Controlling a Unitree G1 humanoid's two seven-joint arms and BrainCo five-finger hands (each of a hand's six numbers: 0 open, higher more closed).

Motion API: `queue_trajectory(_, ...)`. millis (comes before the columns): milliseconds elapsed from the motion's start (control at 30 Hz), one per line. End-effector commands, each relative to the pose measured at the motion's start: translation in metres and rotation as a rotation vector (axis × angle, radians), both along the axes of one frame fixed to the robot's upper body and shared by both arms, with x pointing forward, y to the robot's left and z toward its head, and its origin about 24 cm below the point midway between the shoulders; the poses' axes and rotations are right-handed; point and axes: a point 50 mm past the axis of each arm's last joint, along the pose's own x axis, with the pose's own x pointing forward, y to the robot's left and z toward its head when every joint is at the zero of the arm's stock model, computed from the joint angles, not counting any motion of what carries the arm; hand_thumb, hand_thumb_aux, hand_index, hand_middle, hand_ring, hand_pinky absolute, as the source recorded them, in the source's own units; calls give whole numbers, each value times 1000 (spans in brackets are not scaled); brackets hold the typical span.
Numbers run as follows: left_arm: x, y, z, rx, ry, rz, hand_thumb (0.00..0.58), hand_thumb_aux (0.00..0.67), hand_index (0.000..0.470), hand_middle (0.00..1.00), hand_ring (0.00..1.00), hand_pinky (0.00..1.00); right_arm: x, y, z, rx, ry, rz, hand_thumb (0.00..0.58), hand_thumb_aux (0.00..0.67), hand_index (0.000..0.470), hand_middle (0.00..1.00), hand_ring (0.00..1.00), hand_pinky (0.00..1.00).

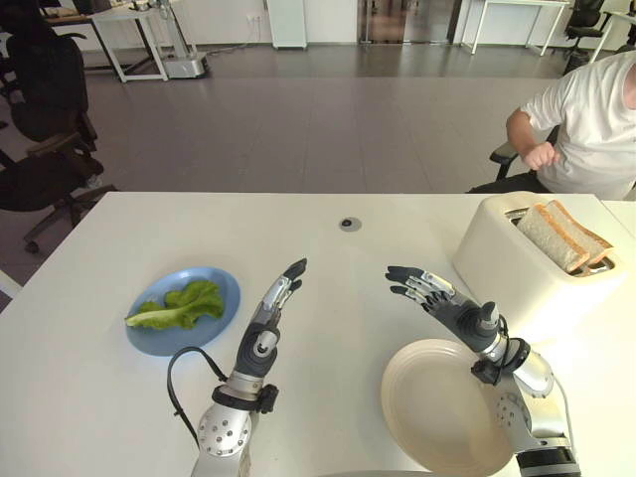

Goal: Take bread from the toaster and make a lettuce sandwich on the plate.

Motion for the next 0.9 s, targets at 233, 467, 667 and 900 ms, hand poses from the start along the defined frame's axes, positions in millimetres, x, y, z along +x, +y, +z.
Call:
queue_trajectory(233, -6, -2, 0, -22, 24, -66, 0, 0, 0, 0, 0, 0, 0, 0, 3, 6, -34, 4, 0, 0, 0, 0, 0, 0)
queue_trajectory(467, -6, -3, -1, -13, 22, -80, 0, 0, 0, 0, 0, 0, 7, -45, 67, 89, -216, -146, 0, 0, 0, 0, 0, 0)
queue_trajectory(667, -6, -10, -5, 21, 26, -85, 0, 0, 0, 0, 0, 0, 32, -132, 153, -396, -404, -665, 0, 0, 0, 0, 0, 0)
queue_trajectory(900, -2, -17, -6, 33, 20, -105, 0, 0, 0, 0, 0, 0, 46, -207, 119, -989, -230, -1027, 0, 0, 0, 0, 0, 0)
